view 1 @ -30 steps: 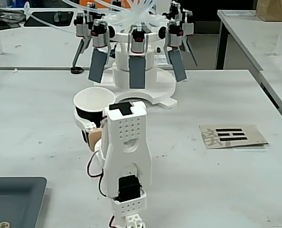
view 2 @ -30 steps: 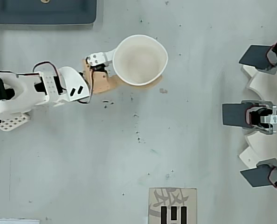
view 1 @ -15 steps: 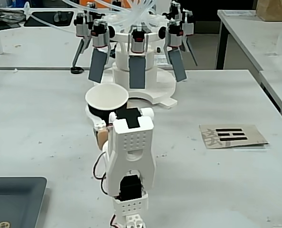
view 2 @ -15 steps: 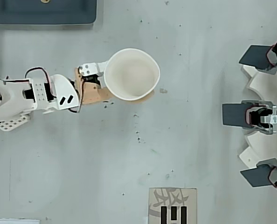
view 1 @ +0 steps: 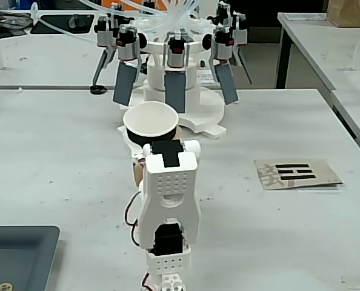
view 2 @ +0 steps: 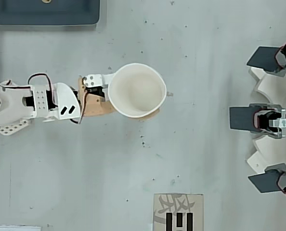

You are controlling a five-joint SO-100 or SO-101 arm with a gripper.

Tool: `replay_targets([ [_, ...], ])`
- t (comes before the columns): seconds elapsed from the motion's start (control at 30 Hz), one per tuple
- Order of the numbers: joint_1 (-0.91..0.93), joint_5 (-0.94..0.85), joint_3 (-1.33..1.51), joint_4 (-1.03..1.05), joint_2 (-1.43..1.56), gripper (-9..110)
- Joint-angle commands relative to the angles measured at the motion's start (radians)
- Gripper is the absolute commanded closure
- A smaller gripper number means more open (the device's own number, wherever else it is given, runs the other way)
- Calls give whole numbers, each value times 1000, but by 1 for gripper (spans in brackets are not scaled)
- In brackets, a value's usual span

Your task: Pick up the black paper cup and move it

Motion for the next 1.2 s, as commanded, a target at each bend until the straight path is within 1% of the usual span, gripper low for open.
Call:
replay_targets([
  [0.0,34,11,-51,20,40,96],
  [0.3,98,31,-130,115,25,94],
  [0.47,115,31,-230,189,-3,94],
  [1.03,144,25,-557,341,-181,94],
  [1.17,144,21,-627,350,-232,95],
])
